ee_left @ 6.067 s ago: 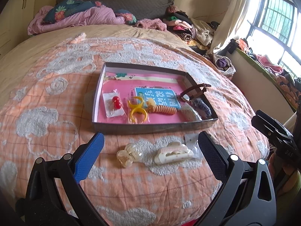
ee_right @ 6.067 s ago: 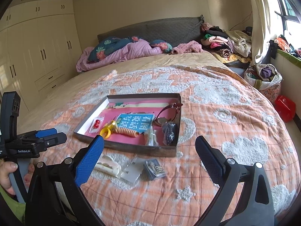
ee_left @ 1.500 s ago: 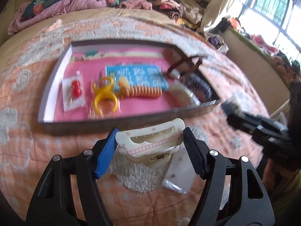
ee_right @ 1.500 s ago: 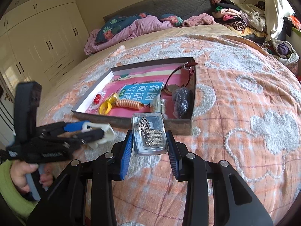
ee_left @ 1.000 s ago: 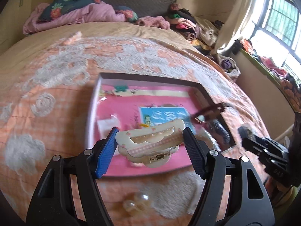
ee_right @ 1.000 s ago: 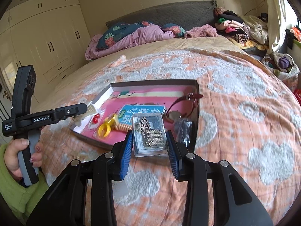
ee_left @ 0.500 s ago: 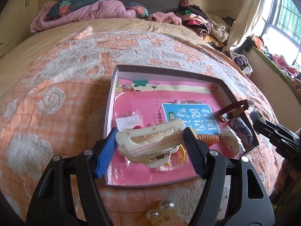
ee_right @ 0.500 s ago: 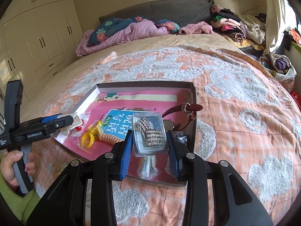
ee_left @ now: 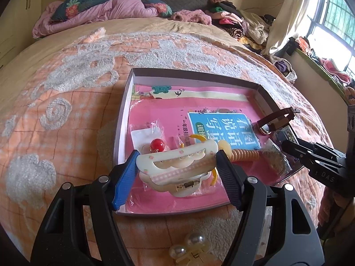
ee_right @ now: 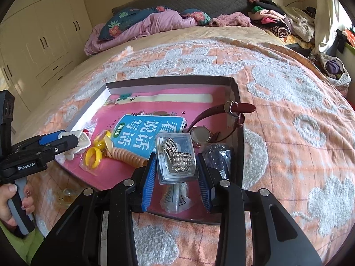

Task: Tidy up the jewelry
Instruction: 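Carry the silver packet into the box and release while the left tool places the claw clip inside, then withdraw both open tools from the box toward the remaining items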

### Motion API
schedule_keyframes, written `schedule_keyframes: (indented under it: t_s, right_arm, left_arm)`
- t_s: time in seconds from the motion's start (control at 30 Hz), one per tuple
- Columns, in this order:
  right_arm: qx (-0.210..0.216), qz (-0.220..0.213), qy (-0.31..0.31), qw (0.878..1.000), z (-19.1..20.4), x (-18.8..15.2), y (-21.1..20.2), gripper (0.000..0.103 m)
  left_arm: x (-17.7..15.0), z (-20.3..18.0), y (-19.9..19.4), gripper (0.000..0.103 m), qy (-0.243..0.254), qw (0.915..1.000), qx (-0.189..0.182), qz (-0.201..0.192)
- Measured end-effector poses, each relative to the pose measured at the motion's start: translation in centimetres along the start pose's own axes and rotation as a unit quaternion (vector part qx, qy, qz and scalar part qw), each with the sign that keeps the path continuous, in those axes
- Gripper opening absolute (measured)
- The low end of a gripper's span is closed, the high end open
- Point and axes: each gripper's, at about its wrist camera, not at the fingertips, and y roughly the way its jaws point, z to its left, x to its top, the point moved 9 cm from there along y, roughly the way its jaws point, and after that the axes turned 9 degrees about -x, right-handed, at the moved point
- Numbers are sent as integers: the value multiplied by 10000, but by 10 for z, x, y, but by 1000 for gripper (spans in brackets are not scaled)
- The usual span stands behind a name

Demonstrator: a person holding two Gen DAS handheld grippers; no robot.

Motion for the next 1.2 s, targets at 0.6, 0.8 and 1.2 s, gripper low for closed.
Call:
schedule_keyframes:
  t_s: [0.6, 0.8, 1.2]
  right_arm:
    - [-80, -209, 281, 9994, -6, -3, -21, 73]
    - [-49, -449, 428, 9981, -9, 4, -44, 86]
    - [3, -880, 383, 9954, 2, 13, -83, 94]
  left_arm:
    - [-8, -8, 2, 62, -14, 10000, -67, 68]
    - [-6, -10, -3, 77, -31, 10000, -41, -8]
    - [7, -14, -38, 93, -99, 9993, 2, -359]
